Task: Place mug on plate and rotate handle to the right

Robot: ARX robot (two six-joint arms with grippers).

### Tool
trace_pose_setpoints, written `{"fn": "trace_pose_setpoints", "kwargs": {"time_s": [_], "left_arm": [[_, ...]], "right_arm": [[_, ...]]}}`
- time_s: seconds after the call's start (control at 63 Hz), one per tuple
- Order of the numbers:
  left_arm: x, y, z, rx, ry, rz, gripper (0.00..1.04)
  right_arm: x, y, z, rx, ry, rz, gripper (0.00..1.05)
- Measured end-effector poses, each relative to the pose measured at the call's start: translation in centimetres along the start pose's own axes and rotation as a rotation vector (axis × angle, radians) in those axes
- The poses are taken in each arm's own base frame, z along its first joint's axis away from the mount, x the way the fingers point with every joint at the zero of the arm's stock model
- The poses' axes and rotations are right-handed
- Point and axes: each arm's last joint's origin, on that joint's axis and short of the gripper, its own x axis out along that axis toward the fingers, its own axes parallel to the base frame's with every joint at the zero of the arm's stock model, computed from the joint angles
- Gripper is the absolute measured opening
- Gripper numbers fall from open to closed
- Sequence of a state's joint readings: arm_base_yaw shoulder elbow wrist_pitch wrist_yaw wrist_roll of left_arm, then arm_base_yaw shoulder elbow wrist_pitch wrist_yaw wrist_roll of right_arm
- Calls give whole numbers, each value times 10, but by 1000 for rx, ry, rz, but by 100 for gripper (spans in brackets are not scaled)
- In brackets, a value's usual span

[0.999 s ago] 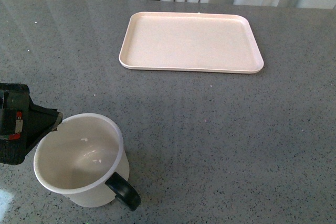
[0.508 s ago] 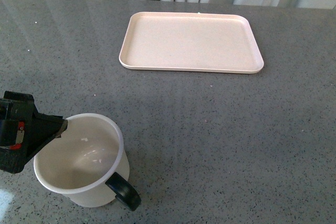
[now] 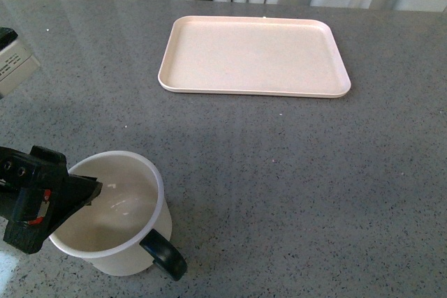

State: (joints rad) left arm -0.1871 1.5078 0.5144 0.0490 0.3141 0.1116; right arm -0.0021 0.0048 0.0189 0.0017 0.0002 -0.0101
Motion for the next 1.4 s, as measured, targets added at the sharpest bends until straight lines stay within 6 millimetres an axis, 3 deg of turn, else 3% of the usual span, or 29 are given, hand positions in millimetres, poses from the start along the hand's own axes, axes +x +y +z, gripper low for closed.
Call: {"fn": "trace_pose_setpoints", "kwargs": {"time_s": [0.095, 0.174, 0.46, 0.523, 0.73, 0.856, 1.063, 1.396], "left_arm": [[2, 1, 2, 5, 4, -1, 82], [4, 2, 4, 13, 11, -2, 65], [8, -5, 7, 40, 23, -30, 18], [9, -8, 9, 42, 26, -41, 3], [7, -11, 16, 33, 55, -41, 2], [4, -10, 32, 36, 36, -36, 2], [9, -1, 71, 38, -10, -14, 2], [47, 18, 147, 42, -38, 3, 2]], "right_arm": [[0, 0, 0, 0, 0, 0, 96], [0, 0, 0, 0, 0, 0, 96], [0, 0, 0, 0, 0, 0, 96], [0, 0, 0, 0, 0, 0, 96], [0, 0, 0, 0, 0, 0, 96], [0, 0, 0, 0, 0, 0, 96], [0, 0, 0, 0, 0, 0, 96], [0, 0, 0, 0, 0, 0, 96]]}}
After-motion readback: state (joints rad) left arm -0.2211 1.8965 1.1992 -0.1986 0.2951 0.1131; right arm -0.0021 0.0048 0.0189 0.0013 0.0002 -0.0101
